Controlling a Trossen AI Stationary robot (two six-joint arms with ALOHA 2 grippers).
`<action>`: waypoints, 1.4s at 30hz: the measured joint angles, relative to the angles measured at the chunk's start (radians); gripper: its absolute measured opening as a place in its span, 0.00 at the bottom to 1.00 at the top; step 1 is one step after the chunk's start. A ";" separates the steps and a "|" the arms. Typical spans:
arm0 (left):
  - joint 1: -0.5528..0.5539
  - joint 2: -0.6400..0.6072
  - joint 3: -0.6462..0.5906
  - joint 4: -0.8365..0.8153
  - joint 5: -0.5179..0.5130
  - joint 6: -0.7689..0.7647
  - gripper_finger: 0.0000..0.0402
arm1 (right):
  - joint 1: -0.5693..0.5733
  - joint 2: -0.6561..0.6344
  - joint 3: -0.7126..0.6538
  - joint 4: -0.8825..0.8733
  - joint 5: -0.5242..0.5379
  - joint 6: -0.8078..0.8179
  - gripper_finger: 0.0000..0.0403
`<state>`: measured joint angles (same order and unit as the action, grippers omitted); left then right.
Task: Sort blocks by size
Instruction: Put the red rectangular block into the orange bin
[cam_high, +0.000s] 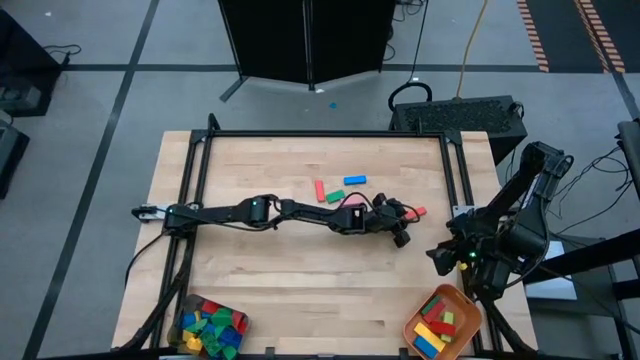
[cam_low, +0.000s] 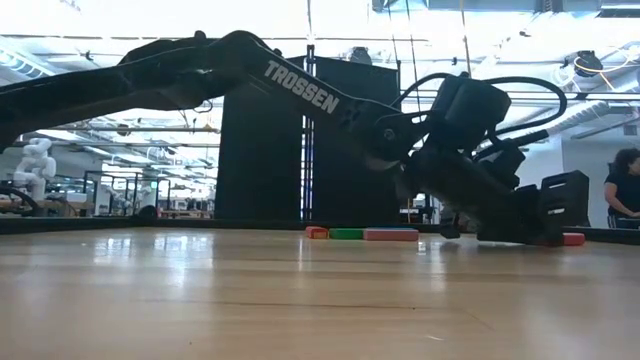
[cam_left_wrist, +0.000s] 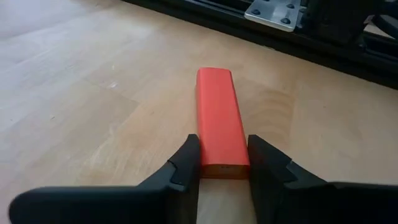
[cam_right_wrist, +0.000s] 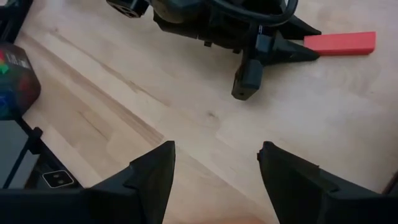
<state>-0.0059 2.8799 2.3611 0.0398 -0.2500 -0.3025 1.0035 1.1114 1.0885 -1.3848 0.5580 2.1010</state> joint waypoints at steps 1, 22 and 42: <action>0.000 0.000 0.000 -0.004 0.001 -0.002 0.22 | 0.000 0.000 0.000 0.000 -0.001 0.000 0.56; -0.103 -0.277 -0.010 -0.512 0.085 0.150 0.22 | 0.215 0.001 0.000 -0.027 -0.065 -0.253 0.56; -0.326 -0.287 -0.006 -0.014 0.386 0.288 0.22 | 0.289 0.023 0.000 -0.114 -0.033 -0.206 0.56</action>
<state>-0.3319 2.5927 2.3547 0.0260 0.1357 -0.0149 1.2922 1.1343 1.0885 -1.4984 0.5248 1.8949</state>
